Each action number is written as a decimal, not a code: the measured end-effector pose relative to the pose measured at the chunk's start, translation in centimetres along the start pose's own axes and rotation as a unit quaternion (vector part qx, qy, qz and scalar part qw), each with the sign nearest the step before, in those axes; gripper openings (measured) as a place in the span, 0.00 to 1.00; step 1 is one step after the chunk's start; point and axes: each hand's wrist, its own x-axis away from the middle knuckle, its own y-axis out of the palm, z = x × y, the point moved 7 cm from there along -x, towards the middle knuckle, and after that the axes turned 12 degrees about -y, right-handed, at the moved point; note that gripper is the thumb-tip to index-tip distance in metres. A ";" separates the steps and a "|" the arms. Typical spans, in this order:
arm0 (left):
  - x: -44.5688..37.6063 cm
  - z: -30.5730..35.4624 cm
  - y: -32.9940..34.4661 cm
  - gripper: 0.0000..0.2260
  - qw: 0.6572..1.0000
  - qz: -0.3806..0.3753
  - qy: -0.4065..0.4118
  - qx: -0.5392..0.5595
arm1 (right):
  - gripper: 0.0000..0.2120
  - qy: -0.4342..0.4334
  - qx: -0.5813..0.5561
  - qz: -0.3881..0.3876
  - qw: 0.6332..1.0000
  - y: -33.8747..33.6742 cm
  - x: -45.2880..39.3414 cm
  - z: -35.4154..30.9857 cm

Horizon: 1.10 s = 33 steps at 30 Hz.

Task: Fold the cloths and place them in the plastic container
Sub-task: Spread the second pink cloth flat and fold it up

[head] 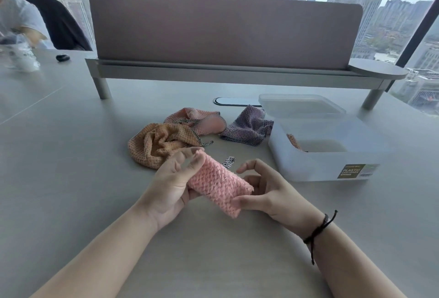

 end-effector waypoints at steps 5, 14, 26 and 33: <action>0.2 -0.5 1.2 0.19 0.997 0.000 0.019 -0.073 | 0.33 0.069 0.167 0.023 0.983 1.2 -1.0 -0.7; 0.2 -0.1 0.7 0.11 0.993 0.069 0.057 -0.081 | 0.26 -0.008 0.295 0.028 0.955 2.5 -2.1 -0.9; -2.5 4.3 6.0 0.20 0.959 0.121 0.171 -0.189 | 0.24 -0.026 0.399 0.087 0.913 -1.9 -0.8 -6.2; -7.8 6.4 15.2 0.13 0.975 0.056 0.151 -0.154 | 0.25 -0.039 0.401 0.265 0.876 -16.0 -2.0 -13.5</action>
